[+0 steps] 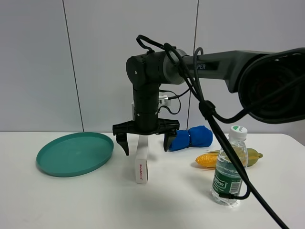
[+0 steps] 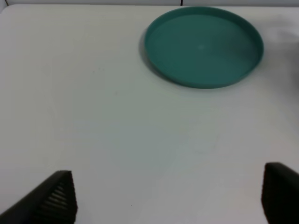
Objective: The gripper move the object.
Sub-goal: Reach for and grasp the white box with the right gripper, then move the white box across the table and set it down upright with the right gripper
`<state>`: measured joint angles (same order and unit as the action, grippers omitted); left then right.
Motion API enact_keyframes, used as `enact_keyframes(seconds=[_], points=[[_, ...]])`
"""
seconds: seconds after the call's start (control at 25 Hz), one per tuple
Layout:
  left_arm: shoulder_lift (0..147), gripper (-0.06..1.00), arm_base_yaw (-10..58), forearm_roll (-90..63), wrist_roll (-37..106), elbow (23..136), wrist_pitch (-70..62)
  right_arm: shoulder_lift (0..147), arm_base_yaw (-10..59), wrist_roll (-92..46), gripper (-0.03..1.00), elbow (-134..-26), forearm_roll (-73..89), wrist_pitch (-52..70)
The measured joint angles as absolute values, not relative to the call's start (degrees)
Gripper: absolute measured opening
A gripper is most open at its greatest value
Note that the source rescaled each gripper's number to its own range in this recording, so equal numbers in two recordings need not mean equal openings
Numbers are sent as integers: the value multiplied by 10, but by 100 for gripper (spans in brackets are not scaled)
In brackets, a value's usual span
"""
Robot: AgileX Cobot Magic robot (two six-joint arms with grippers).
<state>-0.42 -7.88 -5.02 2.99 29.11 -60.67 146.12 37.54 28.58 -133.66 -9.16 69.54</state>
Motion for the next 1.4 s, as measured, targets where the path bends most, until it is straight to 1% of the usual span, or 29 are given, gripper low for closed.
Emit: enact_keyframes(seconds=[0.28,0.36,0.4,0.52,0.6,0.64,0.68,0.72,0.8,0.84,0.92,1.12,1.24,1.32,1.4], points=[[-4,100,-79,-50,30,291,-607,1482,372,260,100,-1337,-85,677],[-4,100,-79,-50,30,291,-607,1485,372,256,98,-1337,-83,665],[-4,100,-79,-50,30,291,-607,1487,372,255,90,-1337,-82,655],[-4,100,-79,-50,30,291,-607,1489,371,255,74,-1337,-79,652],[-4,100,-79,-50,30,291,-607,1493,369,255,65,-1337,-76,652],[-4,100,-79,-50,30,291,-607,1496,369,255,60,-1337,-75,652],[-4,100,-79,-50,30,291,-607,1499,369,255,52,-1337,-72,652],[-4,100,-79,-50,30,291,-607,1502,369,255,43,-1337,-72,654],[-4,100,-79,-50,30,291,-607,1503,369,255,12,-1337,-71,656],[-4,100,-79,-50,30,291,-607,1503,369,250,3,-1337,-71,658],[-4,100,-79,-50,30,291,-607,1502,369,237,0,-1337,-71,662],[-4,100,-79,-50,30,291,-607,1489,369,192,0,-1338,-69,684],[-4,100,-79,-50,30,291,-607,1457,369,159,0,-1338,-68,686],[-4,100,-79,-50,30,291,-607,1426,369,124,0,-1338,-65,687],[-4,100,-79,-50,30,291,-607,1394,369,60,0,-1338,-48,687]])
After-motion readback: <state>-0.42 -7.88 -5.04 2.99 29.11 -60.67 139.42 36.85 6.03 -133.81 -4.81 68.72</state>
